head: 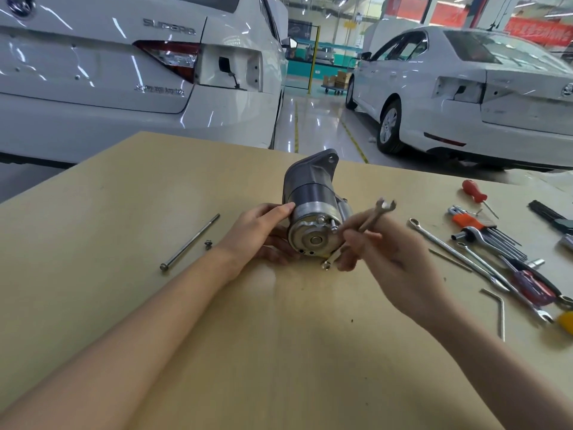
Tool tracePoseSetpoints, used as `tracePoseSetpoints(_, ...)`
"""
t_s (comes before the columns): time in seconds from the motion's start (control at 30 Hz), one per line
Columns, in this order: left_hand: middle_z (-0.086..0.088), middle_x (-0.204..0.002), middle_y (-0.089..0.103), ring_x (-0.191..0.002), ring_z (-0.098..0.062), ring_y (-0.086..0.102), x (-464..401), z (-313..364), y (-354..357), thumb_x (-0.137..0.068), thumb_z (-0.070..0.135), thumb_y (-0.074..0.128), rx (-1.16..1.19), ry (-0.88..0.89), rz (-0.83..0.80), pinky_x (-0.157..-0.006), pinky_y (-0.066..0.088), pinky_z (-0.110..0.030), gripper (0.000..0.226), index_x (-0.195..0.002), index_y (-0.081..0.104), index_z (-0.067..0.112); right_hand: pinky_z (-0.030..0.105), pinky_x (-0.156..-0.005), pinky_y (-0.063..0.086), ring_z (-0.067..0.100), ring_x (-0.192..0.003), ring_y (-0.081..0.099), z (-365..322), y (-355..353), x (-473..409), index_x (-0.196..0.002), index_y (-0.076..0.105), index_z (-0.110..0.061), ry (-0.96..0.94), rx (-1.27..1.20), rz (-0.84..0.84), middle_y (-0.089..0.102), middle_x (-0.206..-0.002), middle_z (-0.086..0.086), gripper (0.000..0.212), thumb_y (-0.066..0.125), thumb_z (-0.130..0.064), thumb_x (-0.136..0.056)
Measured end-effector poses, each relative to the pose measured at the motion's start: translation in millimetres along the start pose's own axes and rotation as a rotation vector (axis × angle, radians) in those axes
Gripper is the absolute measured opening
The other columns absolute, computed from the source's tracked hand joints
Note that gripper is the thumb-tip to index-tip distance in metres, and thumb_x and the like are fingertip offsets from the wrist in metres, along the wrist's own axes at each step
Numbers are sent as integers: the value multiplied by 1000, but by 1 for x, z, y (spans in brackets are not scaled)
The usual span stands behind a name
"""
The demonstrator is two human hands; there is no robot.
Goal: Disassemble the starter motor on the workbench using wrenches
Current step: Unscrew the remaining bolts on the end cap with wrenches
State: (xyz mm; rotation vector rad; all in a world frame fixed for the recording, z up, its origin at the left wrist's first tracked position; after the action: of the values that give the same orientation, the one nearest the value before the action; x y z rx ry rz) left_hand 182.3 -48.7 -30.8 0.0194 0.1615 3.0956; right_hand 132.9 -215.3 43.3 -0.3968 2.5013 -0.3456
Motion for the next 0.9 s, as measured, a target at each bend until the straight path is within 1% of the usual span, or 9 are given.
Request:
tracePoseSetpoints(0.07, -16, -81, 71, -58, -28, 68, 0, 0, -1, -95, 35, 54, 4, -2, 11, -43, 47, -24, 31, -108, 62, 8, 28, -55, 51, 20, -53, 61, -11, -14, 0, -92, 56, -10, -17, -219, 147, 65, -72, 5, 6, 51, -10, -92)
tracePoseSetpoints(0.1, -15, -81, 71, -58, -27, 68, 0, 1, -1, -95, 35, 54, 5, -2, 13, -43, 46, -23, 30, -107, 62, 8, 28, -54, 51, 21, -52, 60, -9, -23, 1, -90, 55, -8, 16, -339, 236, 65, -71, 5, 7, 50, -9, -94)
tracePoseSetpoints(0.2, -14, -77, 71, -57, -28, 68, 1, 2, 0, -96, 34, 53, 8, -3, 8, -42, 47, -23, 29, -107, 61, 8, 28, -57, 54, 21, -55, 64, 22, -32, 15, -82, 52, -6, 262, -697, 422, 66, -68, 9, 13, 48, -6, -95)
tracePoseSetpoints(0.3, -14, -76, 71, -57, -28, 68, 2, 2, 1, -96, 33, 52, 5, -1, 5, -43, 48, -25, 31, -111, 59, 6, 25, -58, 56, 20, -59, 68, 48, -19, 30, -77, 51, -6, 487, -913, 472, 65, -64, 11, 19, 46, -4, -95)
tracePoseSetpoints(0.37, -16, -80, 70, -58, -28, 67, 3, 2, 3, -97, 33, 50, -9, 1, 8, -44, 50, -26, 34, -114, 59, 5, 24, -57, 56, 21, -63, 71, 56, -15, 35, -72, 54, -5, 559, -971, 499, 62, -69, 13, 25, 46, -3, -95)
tracePoseSetpoints(0.47, -20, -86, 70, -60, -28, 67, 3, 3, 3, -98, 33, 48, -22, 6, 10, -45, 50, -27, 37, -116, 58, 3, 24, -56, 56, 24, -66, 72, 58, -10, 36, -65, 57, -5, 594, -1022, 512, 58, -75, 16, 31, 46, -1, -94)
tracePoseSetpoints(0.57, -19, -85, 70, -61, -28, 67, 3, 2, 3, -98, 33, 48, -23, 5, 9, -45, 50, -27, 38, -116, 59, 2, 24, -55, 55, 23, -64, 71, 58, -6, 37, -69, 55, -5, 614, -1027, 496, 60, -75, 17, 27, 46, -1, -93)
tracePoseSetpoints(0.67, -16, -81, 70, -59, -26, 67, 2, 2, 3, -98, 34, 48, -27, 5, 6, -46, 50, -27, 38, -116, 59, 3, 25, -58, 56, 25, -67, 71, 53, -4, 34, -71, 55, -4, 582, -1029, 482, 62, -74, 17, 23, 47, -1, -93)
tracePoseSetpoints(0.9, -14, -80, 71, -59, -25, 67, 2, 1, 2, -98, 36, 48, -32, 4, 12, -45, 50, -27, 37, -114, 60, 4, 28, -63, 57, 29, -76, 72, 41, -1, 31, -72, 58, -3, 507, -1063, 466, 67, -77, 19, 22, 50, -2, -92)
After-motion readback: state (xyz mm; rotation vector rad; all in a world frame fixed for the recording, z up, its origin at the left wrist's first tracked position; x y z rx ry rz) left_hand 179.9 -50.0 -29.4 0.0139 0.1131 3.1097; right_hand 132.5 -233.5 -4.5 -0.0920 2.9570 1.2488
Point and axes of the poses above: each hand's wrist, its own x-axis away from the middle knuckle, its own y-axis out of the palm, z = x × y, the point moved 10 cm from there along -x, towards the middle knuckle
